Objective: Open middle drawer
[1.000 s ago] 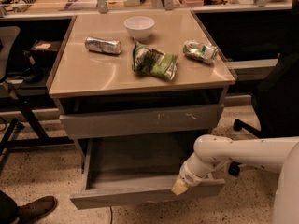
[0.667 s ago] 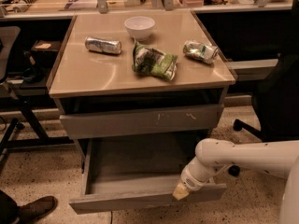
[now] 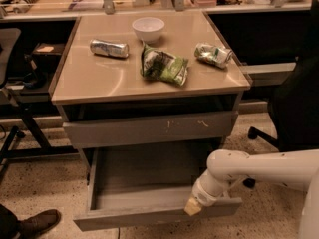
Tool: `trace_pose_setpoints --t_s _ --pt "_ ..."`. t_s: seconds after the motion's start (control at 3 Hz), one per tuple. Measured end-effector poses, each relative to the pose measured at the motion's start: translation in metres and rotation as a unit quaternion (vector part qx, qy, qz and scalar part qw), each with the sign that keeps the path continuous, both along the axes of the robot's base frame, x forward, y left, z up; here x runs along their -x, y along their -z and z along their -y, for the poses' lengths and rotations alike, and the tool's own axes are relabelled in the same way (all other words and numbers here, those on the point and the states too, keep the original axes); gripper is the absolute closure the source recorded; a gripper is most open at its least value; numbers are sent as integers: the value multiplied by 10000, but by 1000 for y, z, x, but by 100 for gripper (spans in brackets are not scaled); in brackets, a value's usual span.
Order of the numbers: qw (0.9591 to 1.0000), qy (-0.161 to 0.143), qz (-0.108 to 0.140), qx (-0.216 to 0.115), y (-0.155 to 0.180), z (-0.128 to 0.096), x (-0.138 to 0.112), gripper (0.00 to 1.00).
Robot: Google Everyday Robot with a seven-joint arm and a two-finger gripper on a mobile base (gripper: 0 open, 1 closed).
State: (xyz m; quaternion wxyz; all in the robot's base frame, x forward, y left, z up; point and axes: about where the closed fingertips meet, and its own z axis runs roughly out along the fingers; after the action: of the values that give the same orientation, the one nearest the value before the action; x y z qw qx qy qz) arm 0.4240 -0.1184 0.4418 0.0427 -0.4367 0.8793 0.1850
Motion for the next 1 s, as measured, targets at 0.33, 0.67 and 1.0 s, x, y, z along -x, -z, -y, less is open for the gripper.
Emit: trace_pose_setpoints --t_s 0.33,0.67,1.0 --pt "10000 1 -1 0 1 0 0 100" --pt "9999 76 -65 39 -2 2 16 100" --pt "9999 74 -67 37 -1 2 16 100"
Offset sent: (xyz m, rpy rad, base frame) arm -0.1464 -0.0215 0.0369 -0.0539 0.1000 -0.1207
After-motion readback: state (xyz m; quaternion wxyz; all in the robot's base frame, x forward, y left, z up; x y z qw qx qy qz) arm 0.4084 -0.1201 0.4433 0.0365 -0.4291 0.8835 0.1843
